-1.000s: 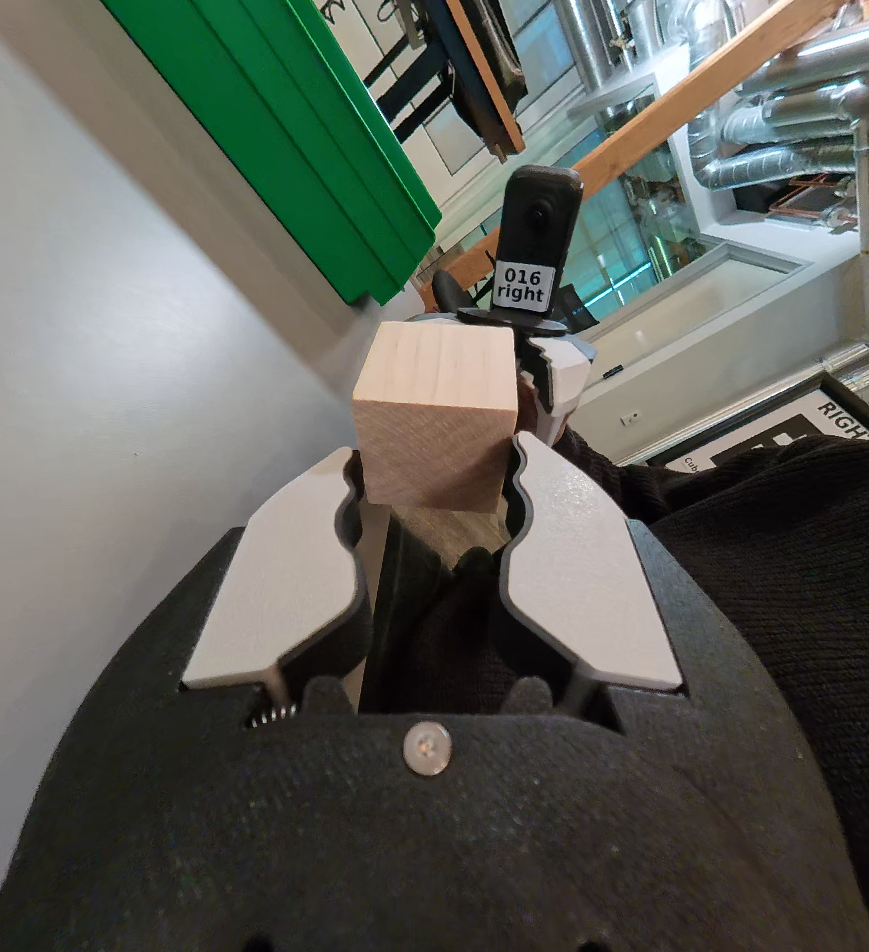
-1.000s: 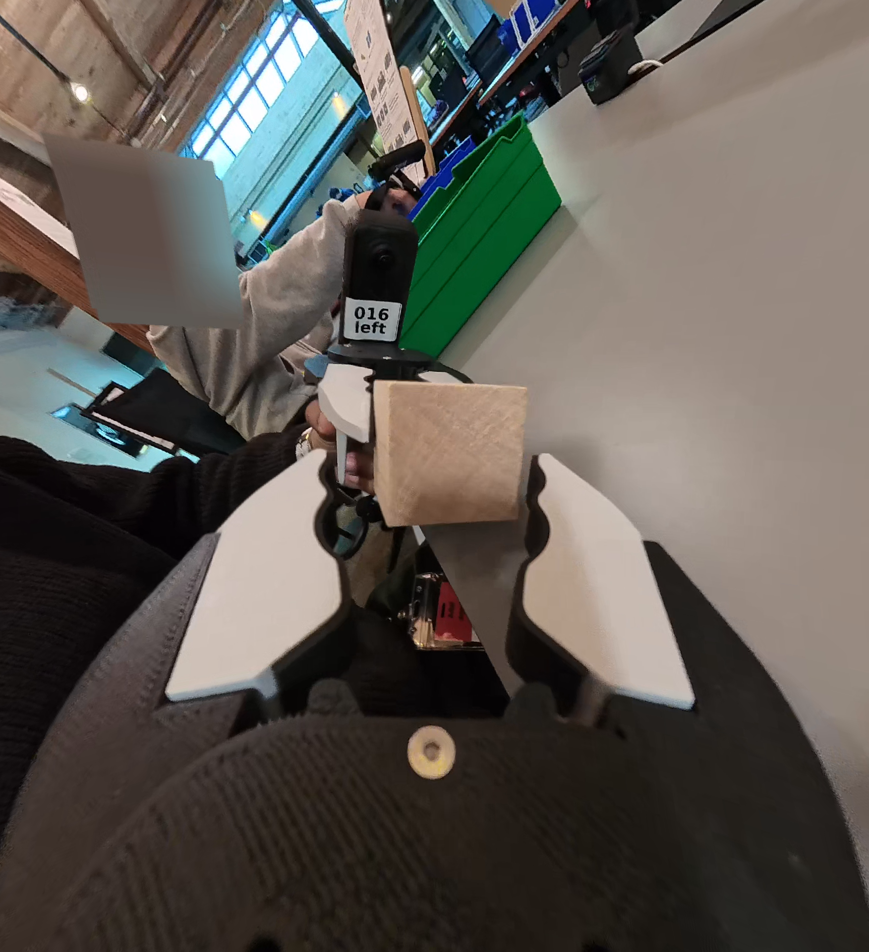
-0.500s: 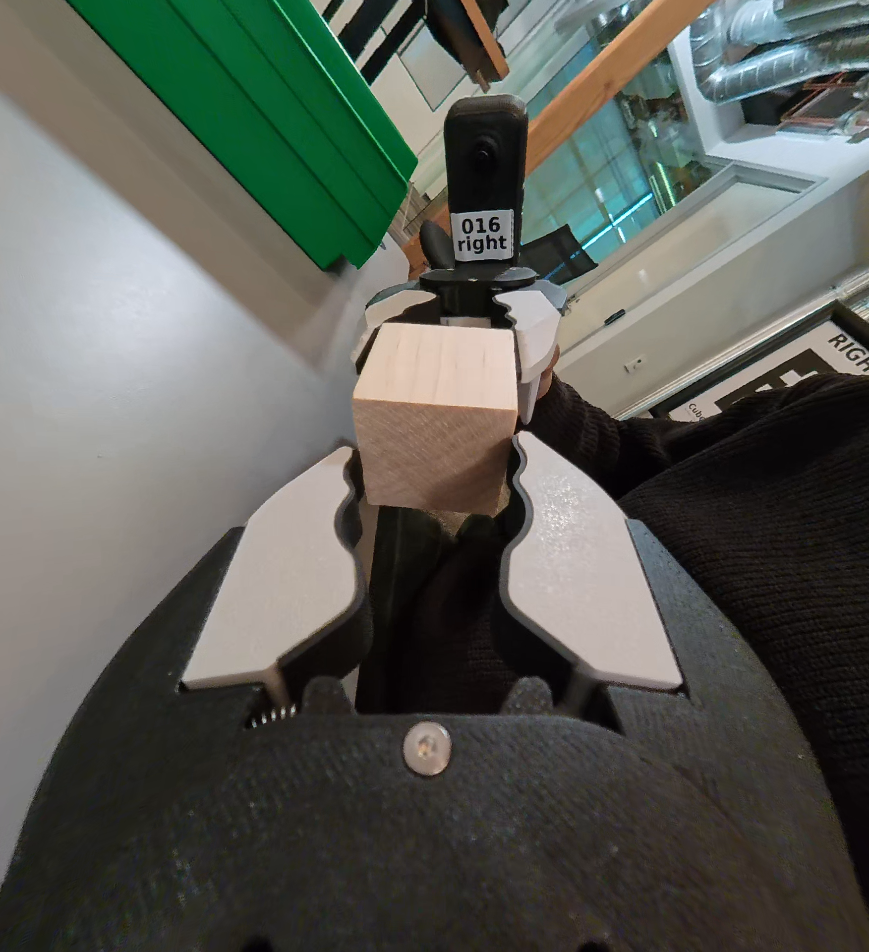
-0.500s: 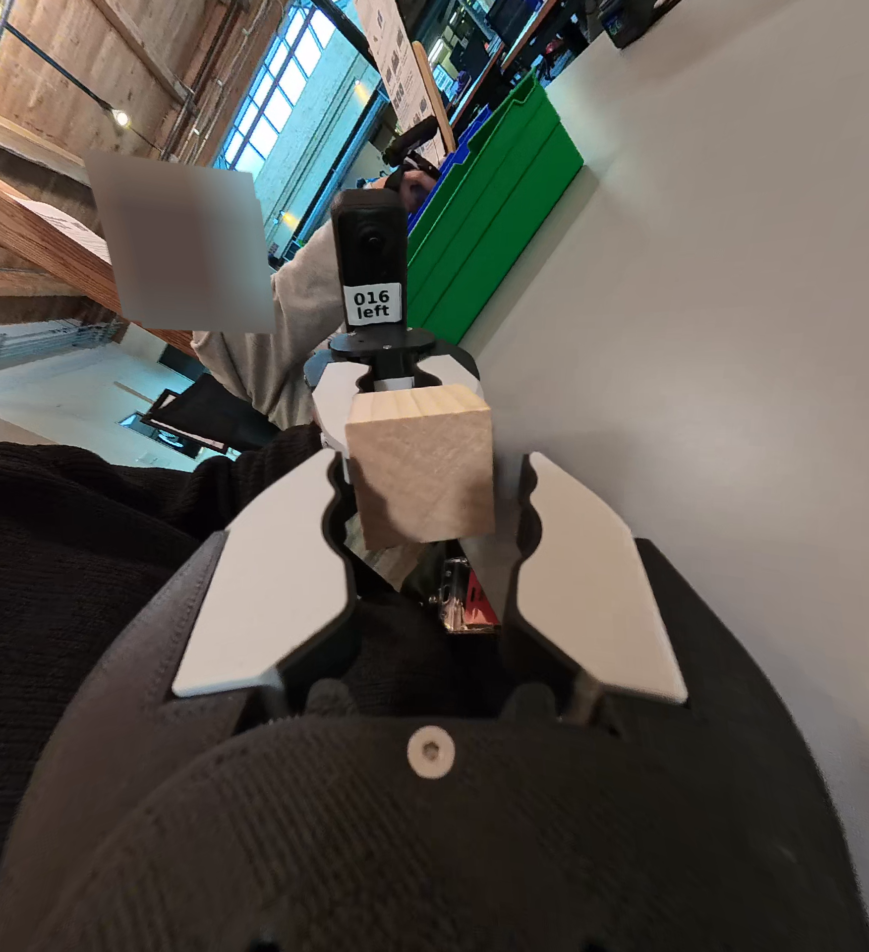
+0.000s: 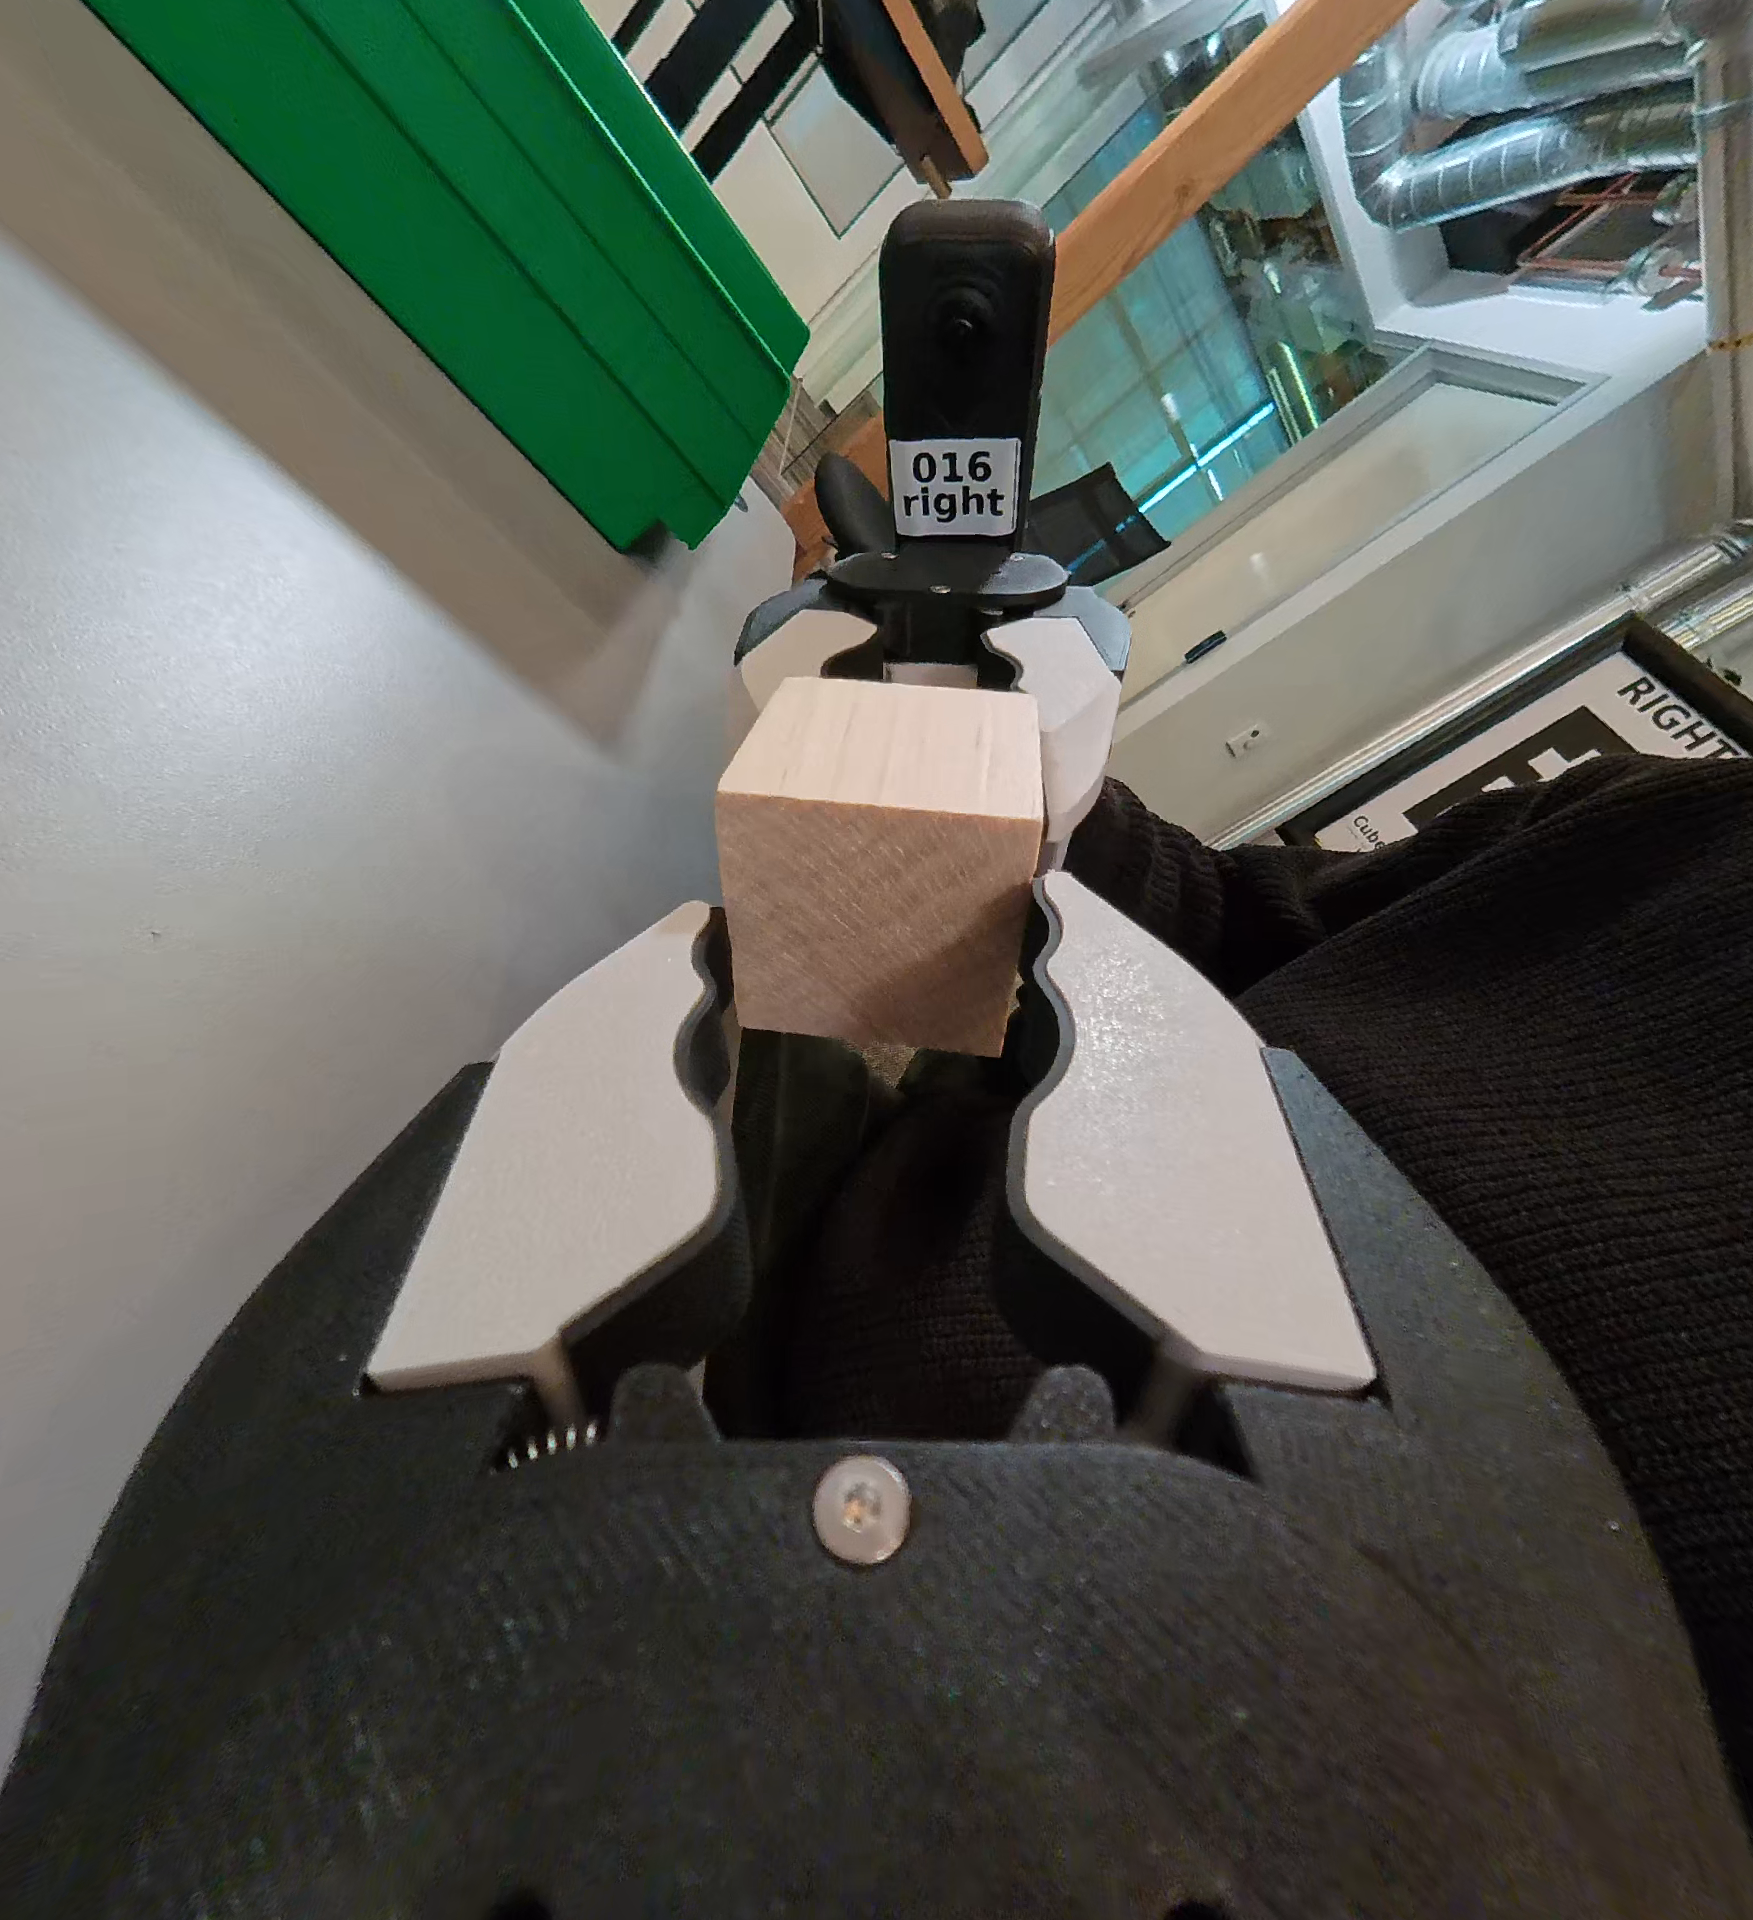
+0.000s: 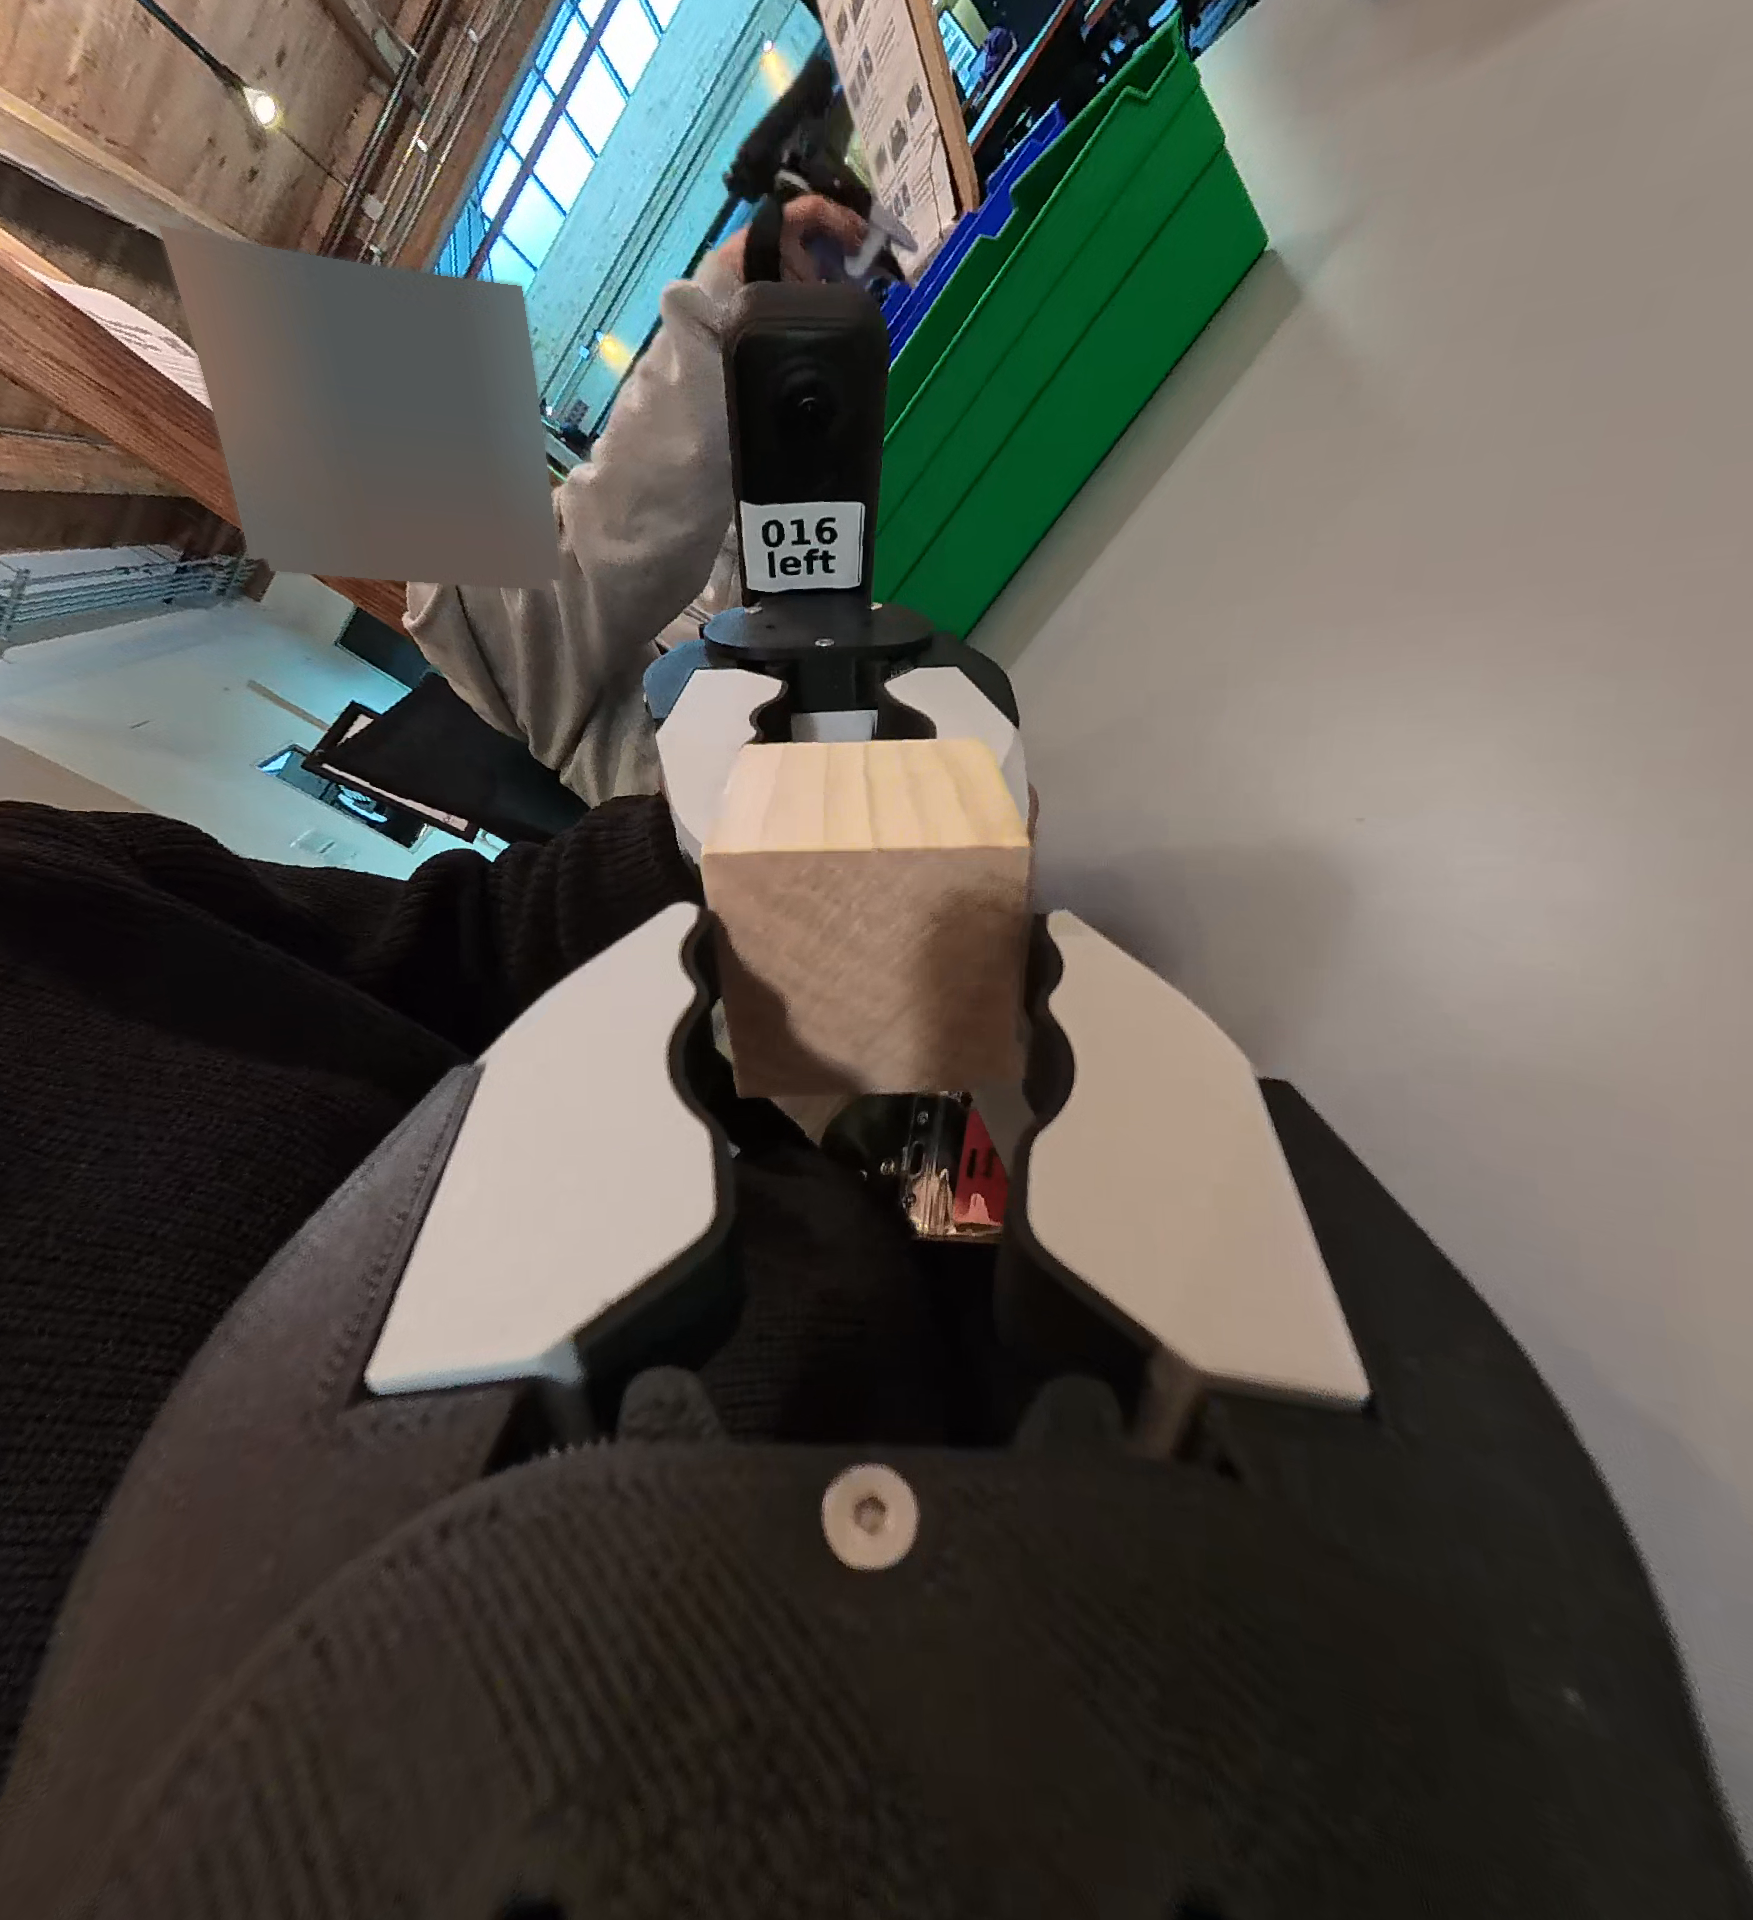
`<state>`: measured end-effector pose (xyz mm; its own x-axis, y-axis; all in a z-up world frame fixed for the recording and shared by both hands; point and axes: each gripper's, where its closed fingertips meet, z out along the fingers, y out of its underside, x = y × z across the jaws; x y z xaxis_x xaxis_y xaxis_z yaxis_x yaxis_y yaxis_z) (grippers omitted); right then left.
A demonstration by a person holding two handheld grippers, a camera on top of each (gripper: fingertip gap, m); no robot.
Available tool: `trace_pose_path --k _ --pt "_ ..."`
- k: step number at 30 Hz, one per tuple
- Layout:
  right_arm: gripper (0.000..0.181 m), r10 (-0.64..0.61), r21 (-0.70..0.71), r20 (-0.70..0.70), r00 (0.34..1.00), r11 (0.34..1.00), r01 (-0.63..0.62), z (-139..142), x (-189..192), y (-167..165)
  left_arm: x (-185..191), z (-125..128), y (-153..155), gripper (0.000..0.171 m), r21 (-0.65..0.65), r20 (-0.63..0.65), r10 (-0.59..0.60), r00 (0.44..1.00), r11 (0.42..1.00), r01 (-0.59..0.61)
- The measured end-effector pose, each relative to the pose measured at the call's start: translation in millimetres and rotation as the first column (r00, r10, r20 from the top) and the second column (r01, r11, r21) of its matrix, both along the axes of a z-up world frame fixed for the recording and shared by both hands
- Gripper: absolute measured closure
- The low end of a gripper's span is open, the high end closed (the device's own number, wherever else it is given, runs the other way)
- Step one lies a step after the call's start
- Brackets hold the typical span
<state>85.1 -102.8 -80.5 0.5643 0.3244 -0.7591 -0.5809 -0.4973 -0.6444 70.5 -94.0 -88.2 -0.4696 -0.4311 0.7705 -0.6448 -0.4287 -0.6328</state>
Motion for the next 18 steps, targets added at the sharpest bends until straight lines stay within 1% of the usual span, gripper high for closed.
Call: trace_pose_path --k 9,11,13,15,18 --pt "0.125 -0.012 0.029 0.061 0.998 1.0 0.011 7 1 -1 -1 5 -3 0.115 -0.003 0.039 -0.001 0.999 1.0 0.002" --pt "0.125 -0.016 0.044 0.096 0.995 0.999 0.012 10 0 -2 -1 8 -3 0.115 0.009 0.06 0.001 0.998 1.0 -0.002" --pt "0.125 -0.039 0.053 0.141 0.989 0.998 0.032 13 4 -2 1 10 0 0.115 0.036 0.091 0.031 0.995 0.999 -0.034" --pt "0.125 -0.084 0.081 0.184 0.979 0.994 0.07 22 15 -4 3 13 6 0.109 0.058 0.112 0.076 0.991 0.995 -0.083" --pt "0.125 -0.16 0.16 0.198 0.967 0.979 0.129 58 42 -12 3 17 10 0.108 0.053 0.134 0.096 0.986 0.993 -0.103"
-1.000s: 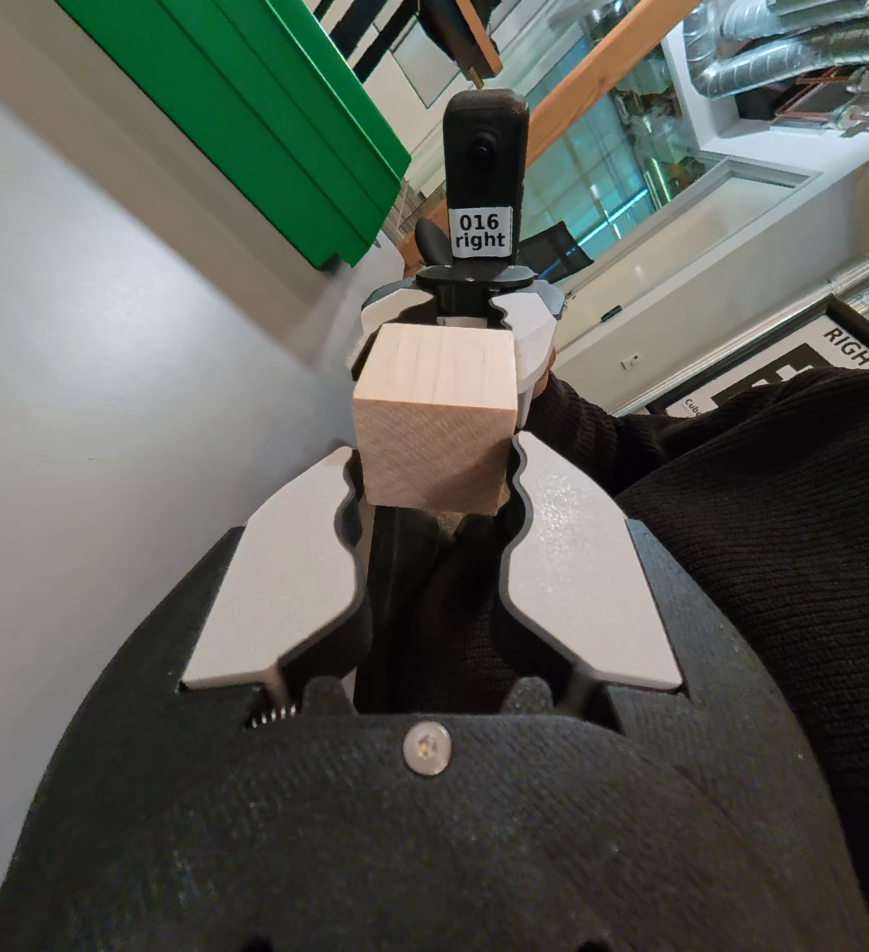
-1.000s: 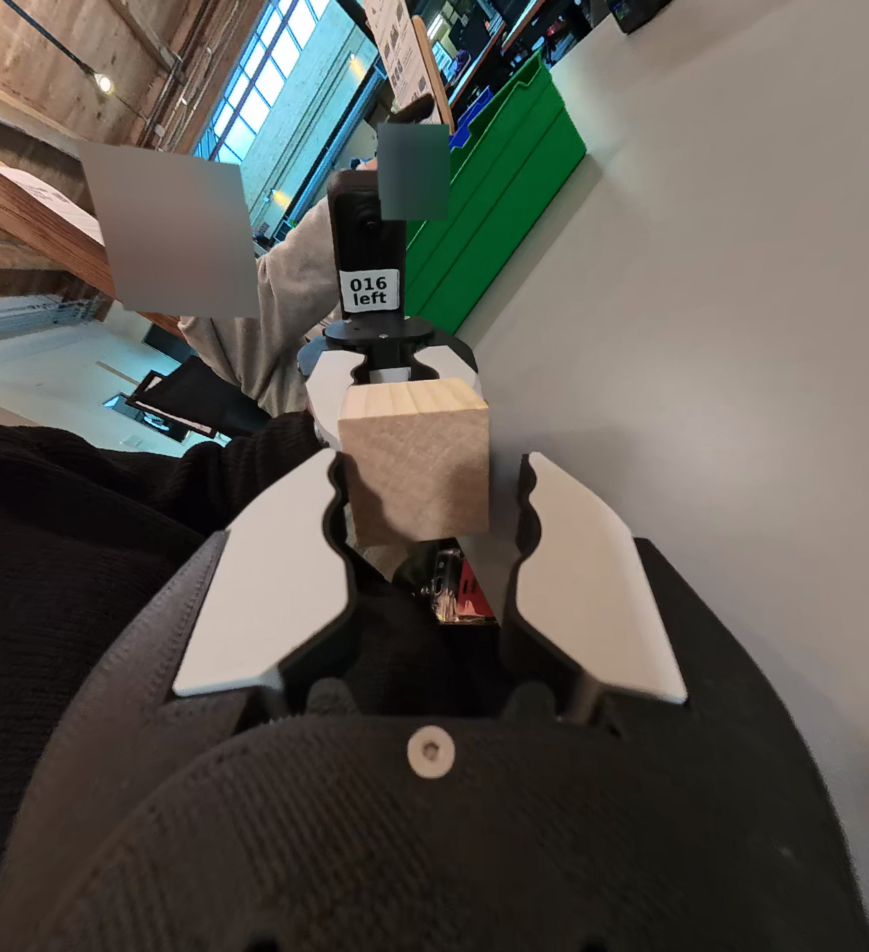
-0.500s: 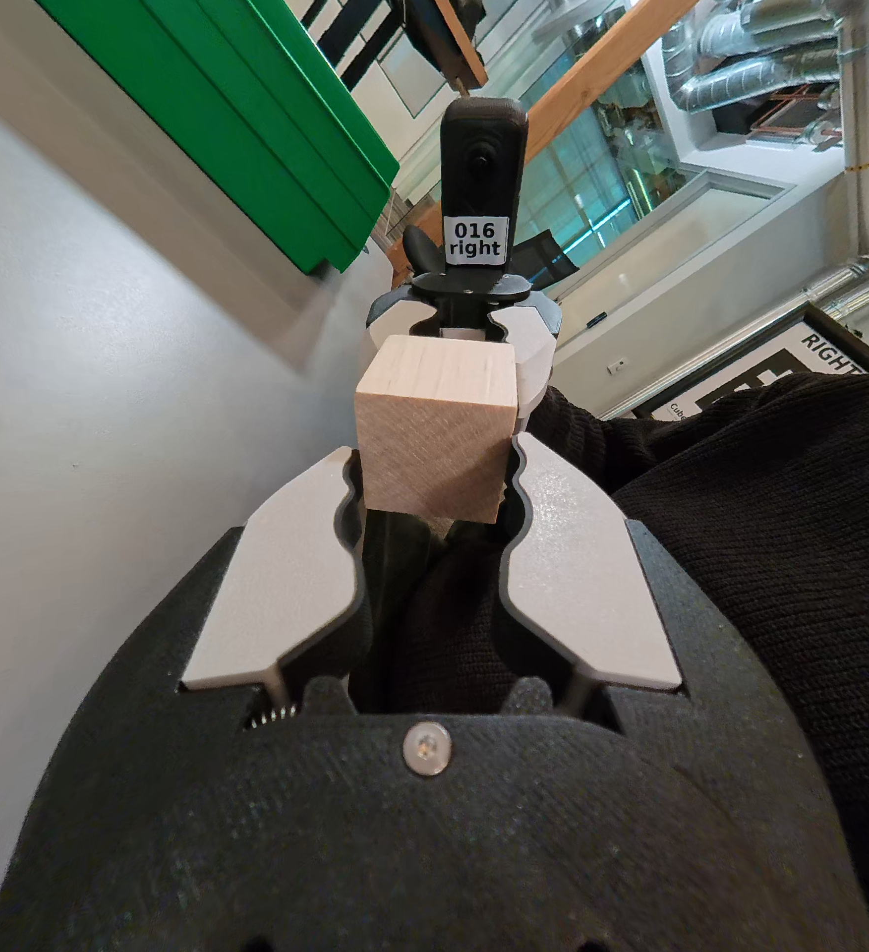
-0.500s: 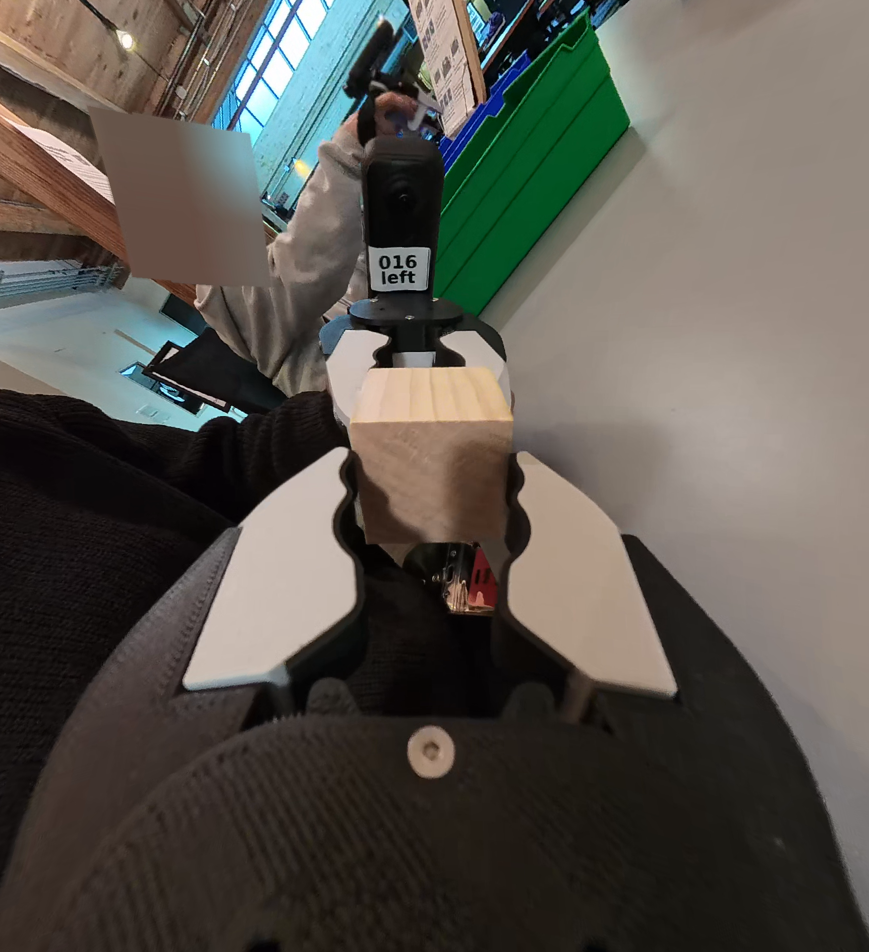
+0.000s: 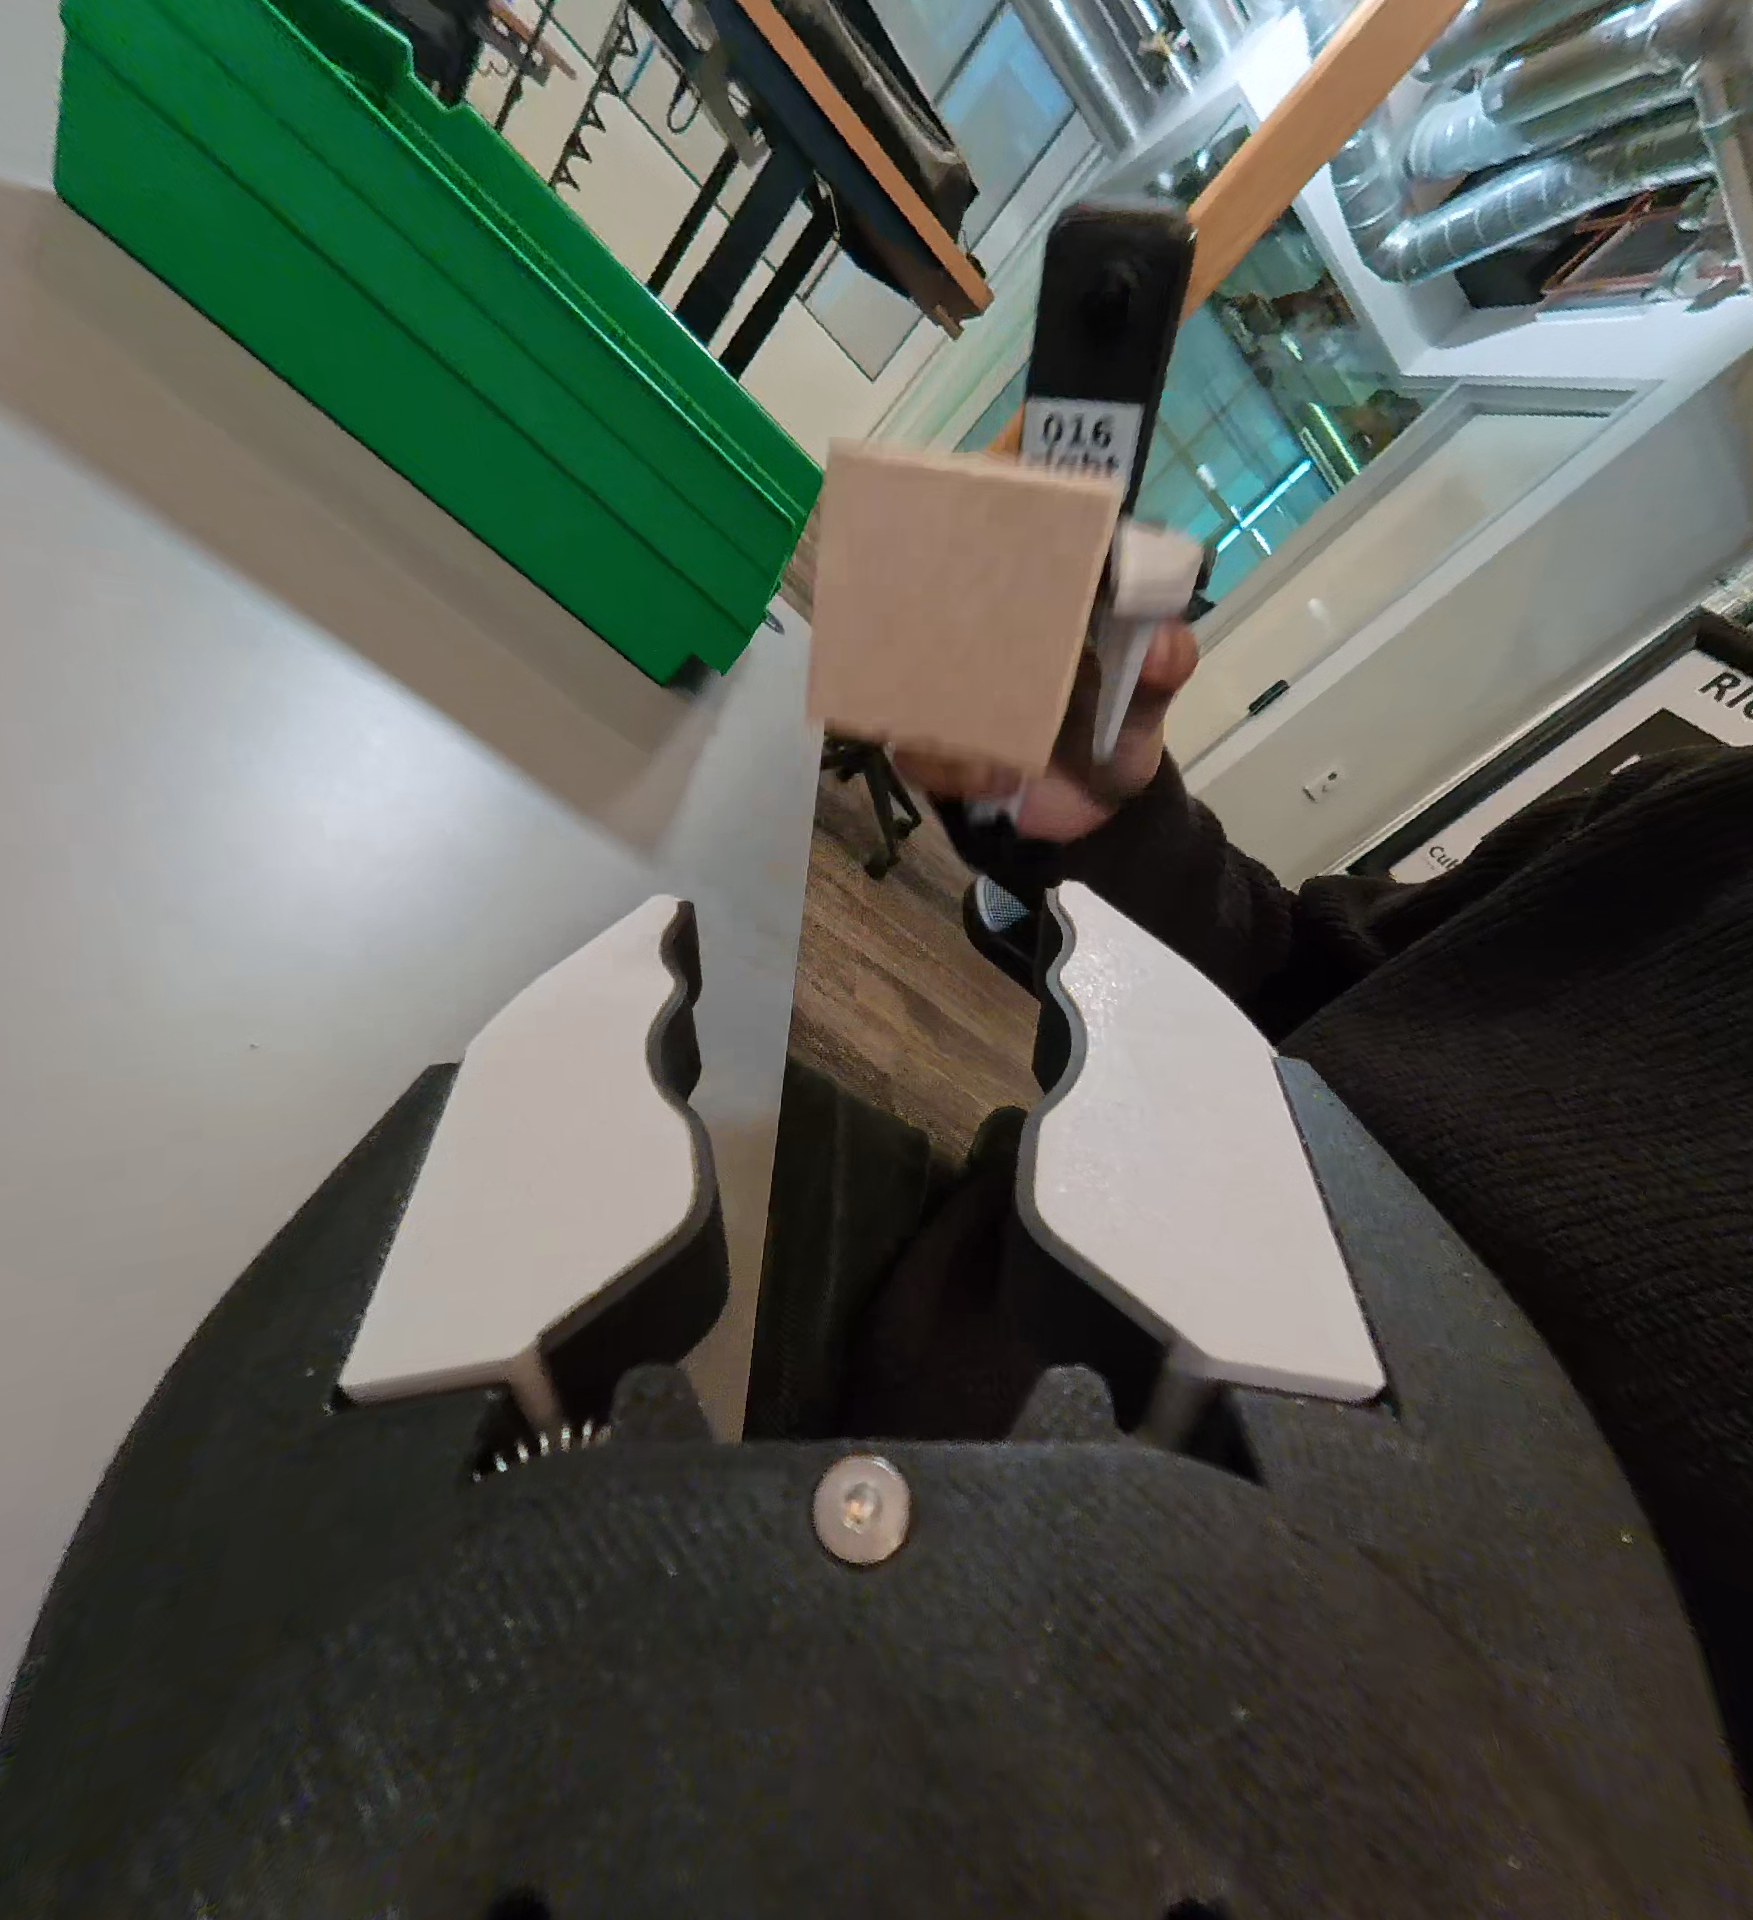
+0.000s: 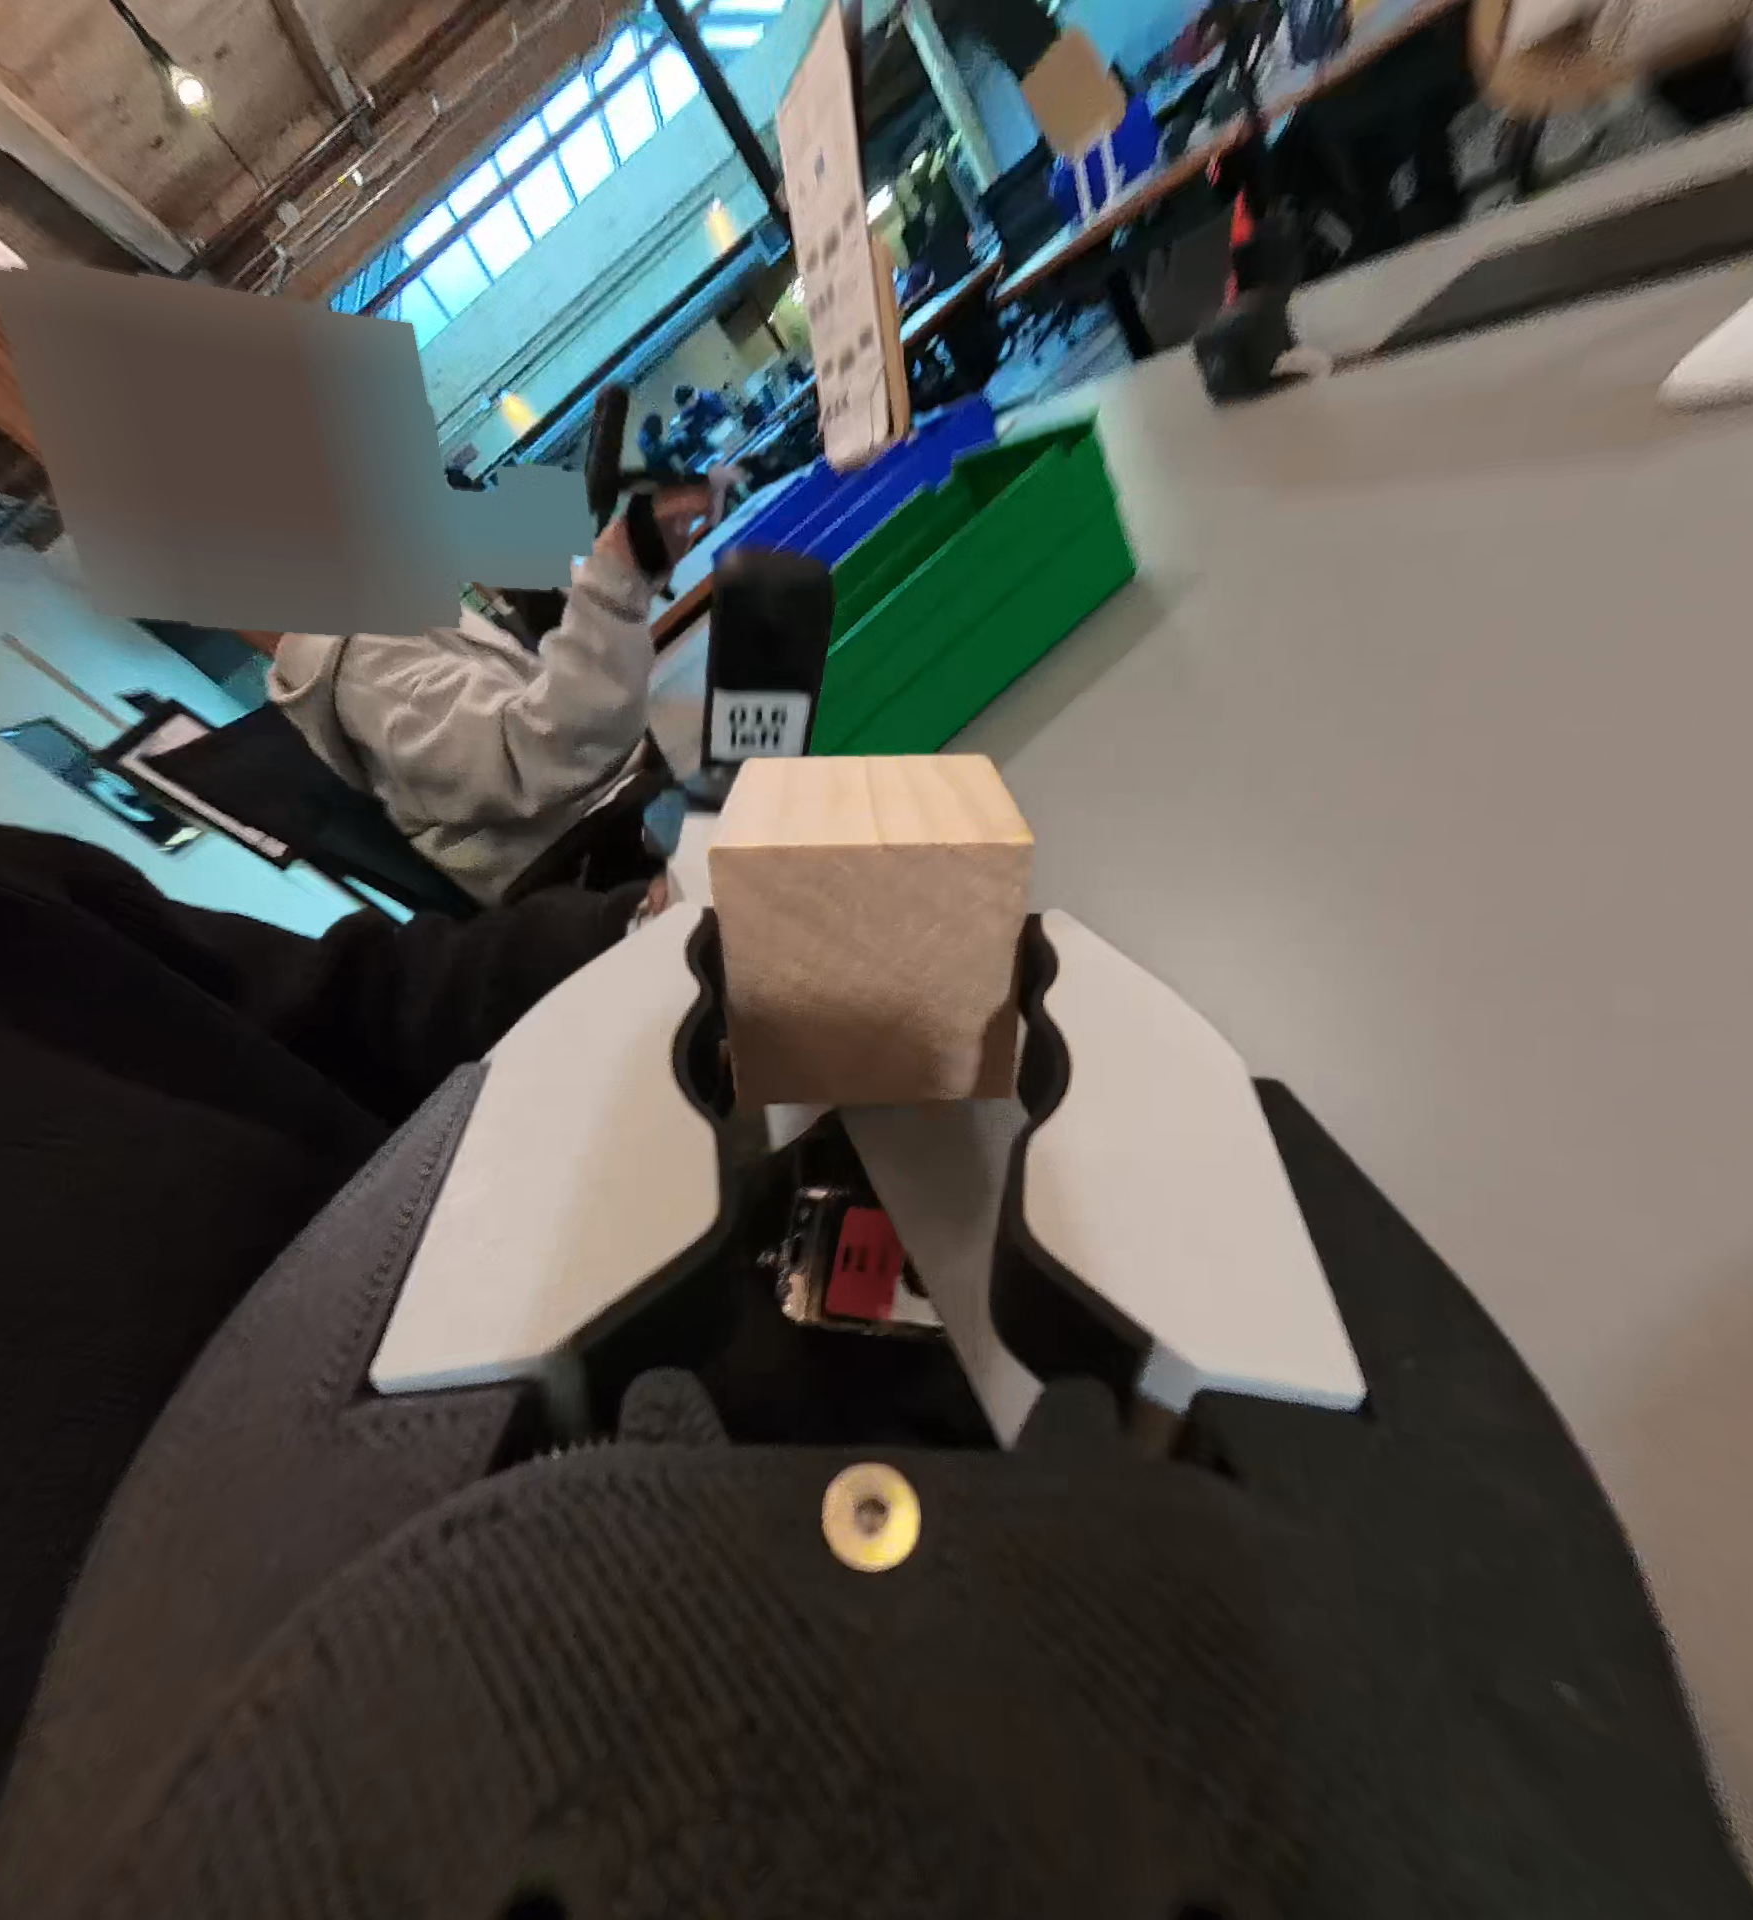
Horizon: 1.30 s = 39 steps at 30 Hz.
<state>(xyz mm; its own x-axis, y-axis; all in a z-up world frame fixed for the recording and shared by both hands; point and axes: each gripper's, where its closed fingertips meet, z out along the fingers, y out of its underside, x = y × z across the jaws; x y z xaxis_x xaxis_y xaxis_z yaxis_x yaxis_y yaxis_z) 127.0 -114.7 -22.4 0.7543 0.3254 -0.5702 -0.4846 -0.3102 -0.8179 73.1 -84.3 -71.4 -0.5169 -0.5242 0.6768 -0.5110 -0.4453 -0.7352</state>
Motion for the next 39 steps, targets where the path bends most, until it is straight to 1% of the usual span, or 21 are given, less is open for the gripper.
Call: trace_pose_path --k 1,2,3,4,6,7,8,10,11,12,14,16,18,19,22,25,27,30,34,36,39 --pt "0.125 -0.033 0.019 0.049 0.998 0.999 0.032 14 15 -5 0 0 0 0.109 -0.003 -0.003 -0.005 1.0 1.0 0.005" --pt "0.125 -0.073 0.024 0.135 0.988 0.997 0.07 25 33 -11 0 -1 -1 0.109 -0.002 -0.007 -0.011 1.0 1.0 0.011" --pt "0.125 -0.118 0.014 0.248 0.962 0.993 0.118 35 56 -18 -1 -3 -2 0.11 0.001 -0.009 -0.016 1.0 1.0 0.016" --pt "0.125 -0.157 -0.008 0.371 0.915 0.985 0.173 43 82 -24 0 -5 -3 0.112 0.009 -0.014 -0.021 1.0 1.0 0.021" --pt "0.125 -0.184 -0.064 0.603 0.776 0.959 0.276 53 138 -37 0 -8 -6 0.115 0.028 -0.021 -0.03 0.999 0.999 0.03" --pt "0.125 -0.16 -0.092 0.701 0.695 0.946 0.311 55 165 -42 1 -9 -7 0.115 0.039 -0.023 -0.031 0.999 0.999 0.032" --pt "0.125 -0.098 -0.136 0.781 0.617 0.937 0.322 52 189 -47 1 -10 -8 0.115 0.049 -0.025 -0.03 0.999 0.998 0.032" --pt "0.125 0.095 -0.267 0.869 0.486 0.916 0.299 34 226 -55 1 -10 -12 0.116 0.059 -0.022 -0.037 0.999 0.998 0.039" --pt "0.125 0.209 -0.346 0.876 0.434 0.9 0.265 20 240 -60 1 -9 -15 0.116 0.061 -0.016 -0.05 0.999 0.997 0.051" --pt "0.125 0.312 -0.429 0.858 0.408 0.872 0.236 4 251 -66 -1 -9 -19 0.116 0.065 -0.006 -0.071 0.997 0.995 0.071" --pt "0.125 0.474 -0.578 0.782 0.404 0.794 0.187 -26 266 -75 -4 -13 -27 0.117 0.111 -0.001 -0.107 0.994 0.988 0.106" --pt "0.125 0.585 -0.679 0.708 0.394 0.718 0.155 -53 278 -82 -8 -20 -36 0.117 0.186 0.001 -0.138 0.99 0.973 0.135" --pt "0.125 0.658 -0.734 0.659 0.365 0.669 0.119 -71 282 -84 -12 -28 -44 0.118 0.259 -0.005 -0.158 0.987 0.953 0.154" --pt "0.125 0.685 -0.751 0.642 0.346 0.652 0.102 -78 283 -84 -12 -31 -47 0.118 0.275 -0.01 -0.158 0.987 0.949 0.155" --pt "0.125 0.728 -0.77 0.627 0.277 0.634 0.077 -91 286 -79 -7 -36 -55 0.121 0.225 -0.027 -0.133 0.991 0.965 0.136" --pt "0.124 0.728 -0.764 0.617 0.298 0.645 0.007 -96 279 -70 1 -43 -62 0.122 0.168 -0.07 -0.135 0.988 0.975 0.145" --pt "0.124 0.736 -0.765 0.613 0.288 0.644 -0.018 -98 277 -66 6 -43 -67 0.123 0.143 -0.082 -0.141 0.987 0.978 0.152" --pt "0.124 0.768 -0.788 0.589 0.249 0.614 -0.03 -104 275 -65 15 -41 -70 0.123 0.138 -0.094 -0.147 0.985 0.978 0.159" --pt "0.125 0.808 -0.817 0.562 0.175 0.576 -0.033 -114 269 -63 21 -38 -73 0.123 0.136 -0.108 -0.162 0.981 0.975 0.176" --pt "0.124 0.817 -0.823 0.558 0.147 0.568 -0.032 -117 266 -60 22 -39 -74 0.123 0.133 -0.12 -0.168 0.978 0.974 0.184" --pt "0.125 0.819 -0.823 0.56 0.127 0.567 -0.03 -116 266 -56 23 -42 -76 0.123 0.13 -0.133 -0.176 0.975 0.972 0.193"
